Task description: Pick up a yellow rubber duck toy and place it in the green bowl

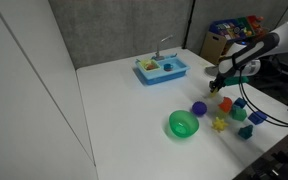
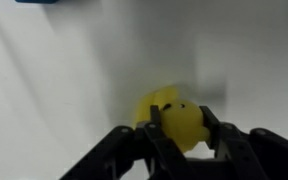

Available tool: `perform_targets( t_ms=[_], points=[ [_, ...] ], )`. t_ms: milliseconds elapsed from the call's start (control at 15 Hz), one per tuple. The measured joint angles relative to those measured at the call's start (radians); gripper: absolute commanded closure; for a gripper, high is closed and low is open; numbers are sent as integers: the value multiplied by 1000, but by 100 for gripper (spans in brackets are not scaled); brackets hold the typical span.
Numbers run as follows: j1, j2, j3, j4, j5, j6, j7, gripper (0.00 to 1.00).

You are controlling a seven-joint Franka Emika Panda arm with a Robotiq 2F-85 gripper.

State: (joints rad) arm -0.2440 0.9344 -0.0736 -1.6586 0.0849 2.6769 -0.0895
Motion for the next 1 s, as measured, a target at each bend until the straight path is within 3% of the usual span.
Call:
perform_targets(
  t_ms=[400,1000],
  points=[
    [45,-112,12,-64,-24,1,-1,83],
    [97,-445,89,-306,-29,-77,-36,83]
  ],
)
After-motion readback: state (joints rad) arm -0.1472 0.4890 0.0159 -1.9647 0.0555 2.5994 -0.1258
